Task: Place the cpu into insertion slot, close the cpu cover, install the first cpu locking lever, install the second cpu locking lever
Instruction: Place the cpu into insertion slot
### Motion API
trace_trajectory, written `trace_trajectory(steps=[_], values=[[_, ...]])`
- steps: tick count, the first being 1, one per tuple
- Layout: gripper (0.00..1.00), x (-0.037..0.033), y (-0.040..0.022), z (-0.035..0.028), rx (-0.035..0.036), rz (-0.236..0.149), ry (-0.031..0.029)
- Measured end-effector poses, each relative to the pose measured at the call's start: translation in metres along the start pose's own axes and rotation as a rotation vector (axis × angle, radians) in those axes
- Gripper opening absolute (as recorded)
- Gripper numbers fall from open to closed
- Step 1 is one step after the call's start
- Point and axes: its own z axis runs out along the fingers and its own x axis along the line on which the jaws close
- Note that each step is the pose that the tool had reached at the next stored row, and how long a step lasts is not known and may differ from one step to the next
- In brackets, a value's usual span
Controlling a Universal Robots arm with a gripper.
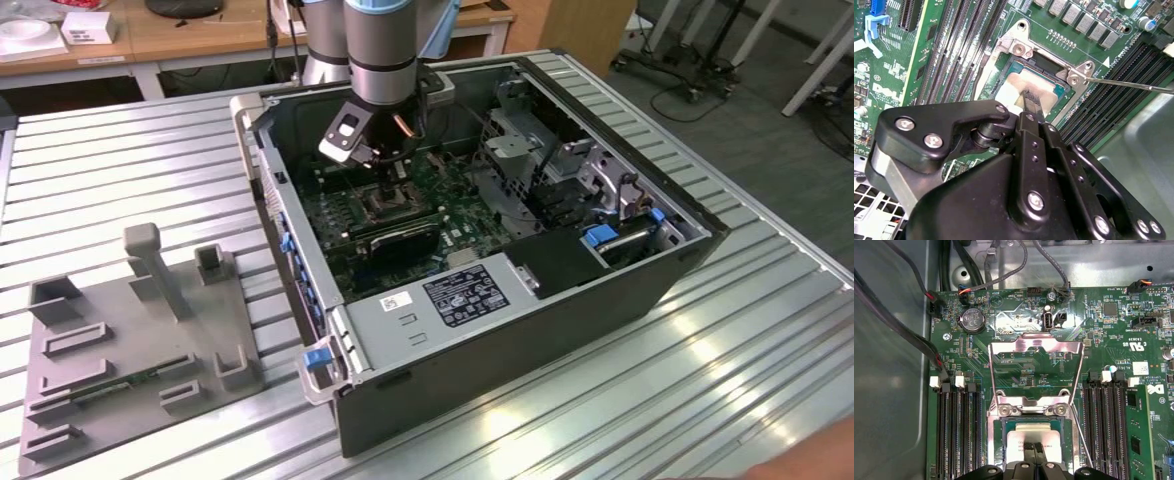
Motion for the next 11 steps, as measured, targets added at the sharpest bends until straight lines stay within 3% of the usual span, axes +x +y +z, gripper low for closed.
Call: trace_trajectory(steps=[11], values=[[0.11,0.0,-0.0001,0.001,0.0001,0.0,-0.0002]])
